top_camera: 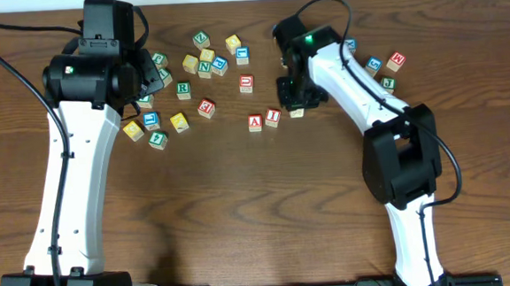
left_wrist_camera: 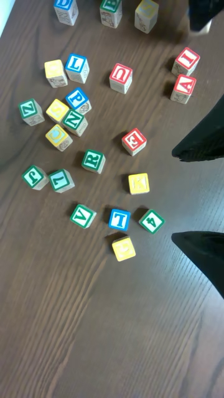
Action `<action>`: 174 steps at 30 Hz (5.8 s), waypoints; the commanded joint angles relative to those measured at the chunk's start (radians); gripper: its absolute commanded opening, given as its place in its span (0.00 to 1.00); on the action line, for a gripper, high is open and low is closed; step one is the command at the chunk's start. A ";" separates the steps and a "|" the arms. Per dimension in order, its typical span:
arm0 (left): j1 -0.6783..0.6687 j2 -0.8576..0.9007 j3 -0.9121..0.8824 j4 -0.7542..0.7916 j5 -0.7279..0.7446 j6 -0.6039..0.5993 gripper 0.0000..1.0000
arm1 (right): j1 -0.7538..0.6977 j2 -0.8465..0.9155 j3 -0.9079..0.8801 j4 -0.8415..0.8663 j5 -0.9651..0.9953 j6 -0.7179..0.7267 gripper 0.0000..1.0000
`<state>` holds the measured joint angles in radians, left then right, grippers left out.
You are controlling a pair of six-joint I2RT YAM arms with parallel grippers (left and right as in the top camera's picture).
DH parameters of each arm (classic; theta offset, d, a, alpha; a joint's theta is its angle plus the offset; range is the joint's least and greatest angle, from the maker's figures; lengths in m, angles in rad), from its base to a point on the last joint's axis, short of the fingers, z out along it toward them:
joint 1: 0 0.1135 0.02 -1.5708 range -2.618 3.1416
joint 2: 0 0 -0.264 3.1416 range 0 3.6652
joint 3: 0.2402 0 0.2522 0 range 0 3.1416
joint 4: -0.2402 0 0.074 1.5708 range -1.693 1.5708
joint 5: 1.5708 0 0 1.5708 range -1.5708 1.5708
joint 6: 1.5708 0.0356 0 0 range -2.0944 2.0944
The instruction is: Spell out AI2
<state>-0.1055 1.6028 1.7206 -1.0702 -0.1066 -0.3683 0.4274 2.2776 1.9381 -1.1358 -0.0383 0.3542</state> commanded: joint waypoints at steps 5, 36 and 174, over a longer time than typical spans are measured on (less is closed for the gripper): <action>0.003 0.006 -0.011 -0.002 0.001 0.009 0.37 | 0.037 0.000 -0.089 0.078 0.014 0.020 0.24; 0.003 0.006 -0.011 -0.002 0.001 0.008 0.44 | 0.046 0.000 0.077 0.052 0.062 -0.019 0.24; 0.003 0.042 -0.011 0.017 0.001 0.008 0.67 | 0.046 -0.082 -0.209 0.192 0.006 0.105 0.05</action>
<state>-0.1055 1.6337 1.7206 -1.0508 -0.1036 -0.3649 0.4595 2.2204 1.7321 -0.9474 -0.0208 0.4442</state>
